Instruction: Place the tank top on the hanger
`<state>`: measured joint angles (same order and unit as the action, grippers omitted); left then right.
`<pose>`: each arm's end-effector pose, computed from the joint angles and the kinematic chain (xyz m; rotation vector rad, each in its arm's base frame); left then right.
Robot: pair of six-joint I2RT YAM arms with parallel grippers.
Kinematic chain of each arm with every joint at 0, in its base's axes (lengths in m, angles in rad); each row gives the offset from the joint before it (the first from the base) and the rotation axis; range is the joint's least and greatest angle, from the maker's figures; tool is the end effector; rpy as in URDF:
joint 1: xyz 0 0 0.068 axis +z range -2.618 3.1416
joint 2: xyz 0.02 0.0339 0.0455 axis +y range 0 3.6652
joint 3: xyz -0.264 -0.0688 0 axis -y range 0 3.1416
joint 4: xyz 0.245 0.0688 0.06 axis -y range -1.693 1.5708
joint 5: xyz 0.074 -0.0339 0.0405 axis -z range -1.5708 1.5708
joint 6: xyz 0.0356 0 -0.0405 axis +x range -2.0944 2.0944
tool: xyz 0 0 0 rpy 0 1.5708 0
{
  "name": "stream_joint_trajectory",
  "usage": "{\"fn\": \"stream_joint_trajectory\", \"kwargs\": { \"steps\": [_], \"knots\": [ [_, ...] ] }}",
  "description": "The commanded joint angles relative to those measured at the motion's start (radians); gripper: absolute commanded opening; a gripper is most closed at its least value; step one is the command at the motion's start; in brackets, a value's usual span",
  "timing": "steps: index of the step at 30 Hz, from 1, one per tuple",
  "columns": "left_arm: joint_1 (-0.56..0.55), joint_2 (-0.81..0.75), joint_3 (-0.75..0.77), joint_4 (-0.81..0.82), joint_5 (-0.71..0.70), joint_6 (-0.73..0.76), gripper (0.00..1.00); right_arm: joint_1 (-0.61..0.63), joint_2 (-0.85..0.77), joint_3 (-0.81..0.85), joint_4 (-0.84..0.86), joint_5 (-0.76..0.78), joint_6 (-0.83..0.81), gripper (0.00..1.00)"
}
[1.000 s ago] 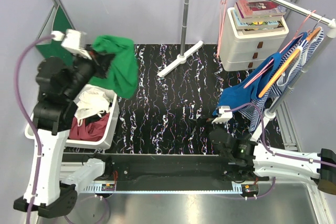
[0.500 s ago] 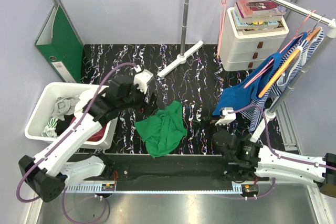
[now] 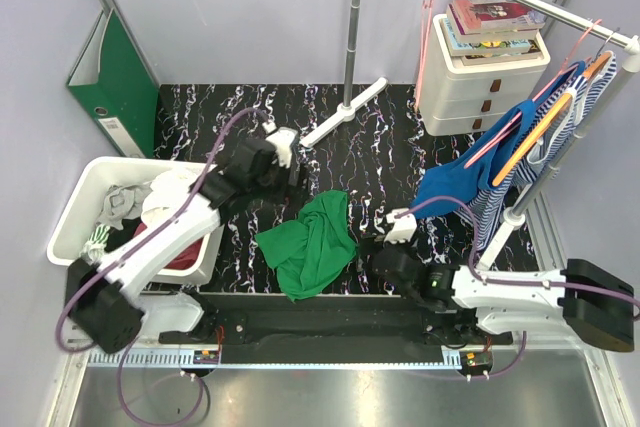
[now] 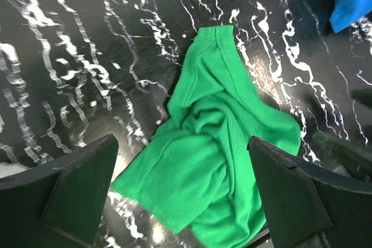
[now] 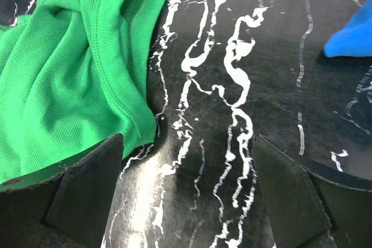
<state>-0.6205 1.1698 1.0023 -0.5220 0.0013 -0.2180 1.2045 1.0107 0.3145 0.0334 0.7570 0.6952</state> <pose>0.2059 -0.1472 0.3051 0.4603 2.2530 -0.4428 0.0891 0.1639 0.1646 -0.1291 2.0468 0.3333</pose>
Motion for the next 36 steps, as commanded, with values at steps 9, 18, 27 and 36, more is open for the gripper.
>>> {"fn": "stream_joint_trajectory", "kwargs": {
  "steps": [9,18,27,36],
  "knots": [
    [-0.002,0.148,0.035,-0.045,0.029,-0.032,0.99,-0.117,0.259,0.155,0.354,-0.148,-0.115,0.87],
    [-0.022,0.032,-0.114,-0.101,-0.040,-0.080,0.99,-0.207,0.476,0.276,0.479,-0.327,-0.194,0.85],
    [-0.022,0.109,-0.185,-0.095,0.095,-0.101,0.99,-0.209,0.609,0.324,0.517,-0.257,-0.172,0.82],
    [-0.022,0.171,-0.171,-0.041,0.190,-0.110,0.91,-0.259,0.635,0.316,0.516,-0.294,-0.125,0.79]
  ]
}}
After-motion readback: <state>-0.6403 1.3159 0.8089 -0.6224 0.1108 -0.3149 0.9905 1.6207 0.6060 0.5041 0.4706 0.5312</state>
